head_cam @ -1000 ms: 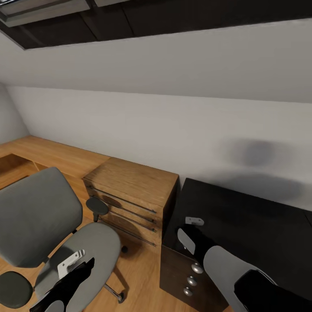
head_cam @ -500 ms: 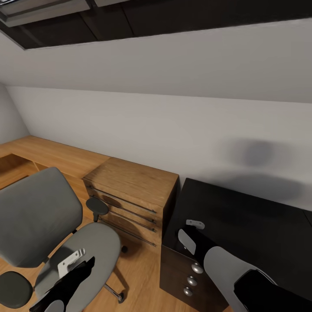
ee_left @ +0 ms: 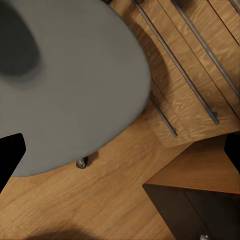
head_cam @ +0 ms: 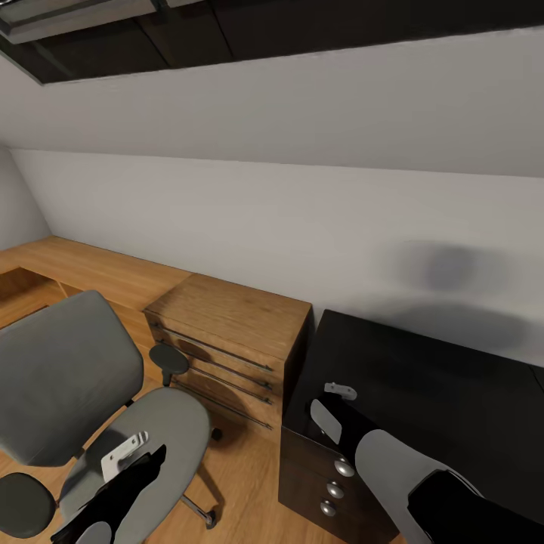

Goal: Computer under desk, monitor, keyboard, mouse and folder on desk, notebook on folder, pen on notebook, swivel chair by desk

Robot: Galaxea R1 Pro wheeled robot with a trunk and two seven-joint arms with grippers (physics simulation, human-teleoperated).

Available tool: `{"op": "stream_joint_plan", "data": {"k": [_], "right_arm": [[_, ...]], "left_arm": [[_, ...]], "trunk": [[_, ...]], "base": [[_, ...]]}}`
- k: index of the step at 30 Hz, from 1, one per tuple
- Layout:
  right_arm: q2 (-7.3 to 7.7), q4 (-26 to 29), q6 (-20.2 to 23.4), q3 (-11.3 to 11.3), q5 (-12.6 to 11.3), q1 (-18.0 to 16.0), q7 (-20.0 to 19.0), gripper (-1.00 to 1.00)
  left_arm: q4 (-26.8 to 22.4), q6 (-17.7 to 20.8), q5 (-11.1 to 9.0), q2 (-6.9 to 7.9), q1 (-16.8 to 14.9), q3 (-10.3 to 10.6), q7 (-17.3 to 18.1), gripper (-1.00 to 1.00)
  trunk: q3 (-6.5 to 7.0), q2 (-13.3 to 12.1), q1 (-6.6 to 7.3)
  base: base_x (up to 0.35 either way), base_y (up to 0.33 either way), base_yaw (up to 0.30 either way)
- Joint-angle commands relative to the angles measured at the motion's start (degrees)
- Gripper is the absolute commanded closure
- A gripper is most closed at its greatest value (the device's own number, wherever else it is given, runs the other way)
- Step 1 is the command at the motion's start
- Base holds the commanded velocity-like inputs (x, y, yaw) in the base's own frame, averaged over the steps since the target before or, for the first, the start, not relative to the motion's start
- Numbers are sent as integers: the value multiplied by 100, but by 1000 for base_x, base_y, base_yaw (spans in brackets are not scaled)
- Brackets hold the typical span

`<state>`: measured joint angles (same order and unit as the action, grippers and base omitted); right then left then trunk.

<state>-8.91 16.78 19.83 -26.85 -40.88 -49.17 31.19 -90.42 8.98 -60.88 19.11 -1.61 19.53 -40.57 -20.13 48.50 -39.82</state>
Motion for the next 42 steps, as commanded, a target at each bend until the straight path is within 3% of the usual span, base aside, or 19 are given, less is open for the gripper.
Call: {"op": "stream_joint_plan", "data": {"k": [1,6,12,17,42], "right_arm": [[5,9,34,-48,-34,-5,37,-100],[11,15,35,-48,-34,-5,37,-100],[12,18,31,-49,-34,-5,37,-100],[12,18,30,-49,-31,-5,37,-100],[12,27,30,-49,-25,-5,37,-100]], "left_arm": [[-9,16,-17,5,-6,10,-38,-100],[-10,16,-20,5,-6,12,-43,-100],[-11,16,-20,5,-6,8,-47,-100],[-11,16,-6,5,-6,13,-47,-100],[-11,16,-20,5,-6,15,-47,-100]], "trunk": [[-7,6,-1],[-79,166,-89],[-79,166,-89],[-169,367,-199],[-169,367,-199]], "base": [[0,0,0],[0,0,0],[0,0,0],[0,0,0],[0,0,0]]}}
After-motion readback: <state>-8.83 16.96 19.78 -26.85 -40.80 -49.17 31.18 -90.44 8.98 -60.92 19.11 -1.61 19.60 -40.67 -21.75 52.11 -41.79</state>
